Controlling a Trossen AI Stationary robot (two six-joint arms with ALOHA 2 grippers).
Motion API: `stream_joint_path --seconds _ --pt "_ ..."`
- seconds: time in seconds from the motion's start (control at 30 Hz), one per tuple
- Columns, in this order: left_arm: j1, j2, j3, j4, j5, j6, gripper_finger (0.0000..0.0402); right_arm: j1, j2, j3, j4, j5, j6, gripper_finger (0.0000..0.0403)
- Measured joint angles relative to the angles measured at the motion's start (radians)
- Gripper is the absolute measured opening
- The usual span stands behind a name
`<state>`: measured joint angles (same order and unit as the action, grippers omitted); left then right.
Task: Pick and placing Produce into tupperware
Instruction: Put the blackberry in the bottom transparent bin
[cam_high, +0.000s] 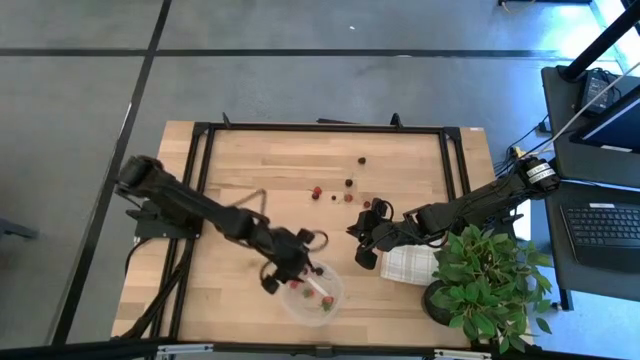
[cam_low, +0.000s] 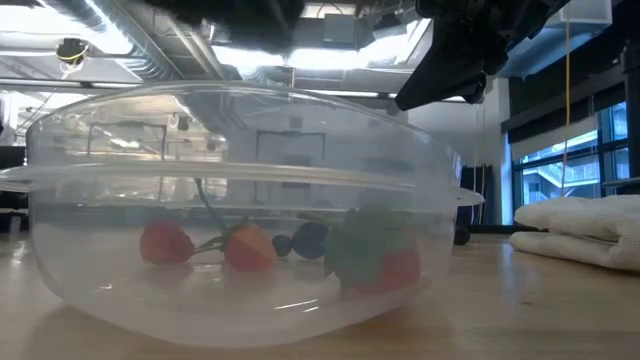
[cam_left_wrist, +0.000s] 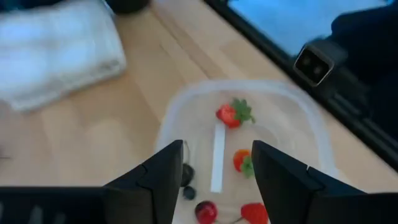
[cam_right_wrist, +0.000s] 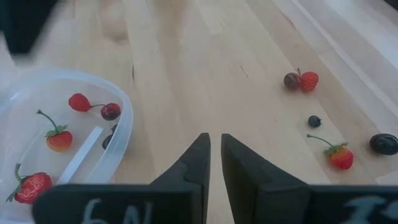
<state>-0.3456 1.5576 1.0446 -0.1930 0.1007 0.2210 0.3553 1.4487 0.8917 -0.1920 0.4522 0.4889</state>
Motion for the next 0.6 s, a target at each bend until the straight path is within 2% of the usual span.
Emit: stream_joint_path --seconds 0.27,0.37,0.5,0.6 --pt "0.145 -0.261 -0.100 0.014 0.152 0.081 0.0185 0.000 0.000 0.000 0.018 0.000 0.000 0.0042" --pt "0.210 -0.344 -0.185 0.060 0.155 0.080 0.0185 -0.002 0.000 0.000 0.046 0.000 -0.062 0.0042" --pt "0.297 -0.444 -0.336 0.202 0.156 0.074 0.0185 -0.008 0.000 0.000 0.086 0.000 -0.150 0.0042" --pt "0.358 -0.502 -0.450 0.299 0.156 0.044 0.0185 -0.017 0.000 0.000 0.108 0.002 -0.115 0.0042"
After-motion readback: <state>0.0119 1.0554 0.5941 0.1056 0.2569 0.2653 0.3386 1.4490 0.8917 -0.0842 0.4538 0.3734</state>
